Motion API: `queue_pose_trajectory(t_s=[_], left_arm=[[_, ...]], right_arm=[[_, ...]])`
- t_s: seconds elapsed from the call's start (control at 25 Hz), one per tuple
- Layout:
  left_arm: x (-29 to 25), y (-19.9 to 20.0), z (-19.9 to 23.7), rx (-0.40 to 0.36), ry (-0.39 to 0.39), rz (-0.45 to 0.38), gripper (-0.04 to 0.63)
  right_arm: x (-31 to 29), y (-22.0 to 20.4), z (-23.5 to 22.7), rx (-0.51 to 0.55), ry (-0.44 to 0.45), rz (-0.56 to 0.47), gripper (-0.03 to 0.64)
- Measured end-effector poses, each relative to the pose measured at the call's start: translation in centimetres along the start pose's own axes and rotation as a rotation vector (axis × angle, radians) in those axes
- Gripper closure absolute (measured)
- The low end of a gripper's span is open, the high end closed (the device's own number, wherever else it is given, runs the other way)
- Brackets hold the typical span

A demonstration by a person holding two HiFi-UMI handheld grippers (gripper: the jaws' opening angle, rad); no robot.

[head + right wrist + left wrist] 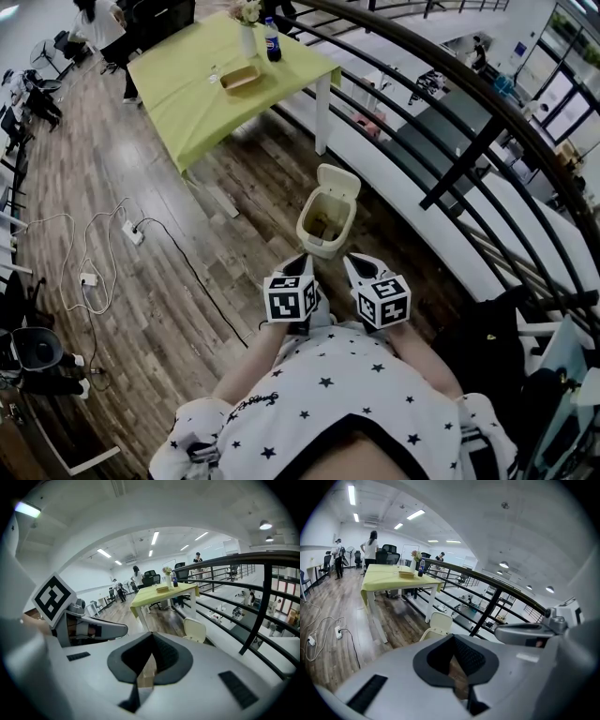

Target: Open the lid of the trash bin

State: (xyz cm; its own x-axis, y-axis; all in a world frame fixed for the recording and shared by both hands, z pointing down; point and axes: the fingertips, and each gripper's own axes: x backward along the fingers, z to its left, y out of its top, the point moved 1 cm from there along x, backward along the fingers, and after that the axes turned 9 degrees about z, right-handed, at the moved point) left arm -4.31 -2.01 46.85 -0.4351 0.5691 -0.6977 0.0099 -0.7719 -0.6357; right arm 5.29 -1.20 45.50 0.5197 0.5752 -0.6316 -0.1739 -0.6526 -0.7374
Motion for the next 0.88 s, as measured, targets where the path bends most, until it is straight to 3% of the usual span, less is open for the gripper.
queue_pose_trajectory(t_s=[0.88], left_arm=[[-0.27,0.21,-0.15,-0.007,-0.004,-0.002,0.583]], right_arm=[[-0.41,-0.05,0.35,-0.001,0.027,0.019,0.623]])
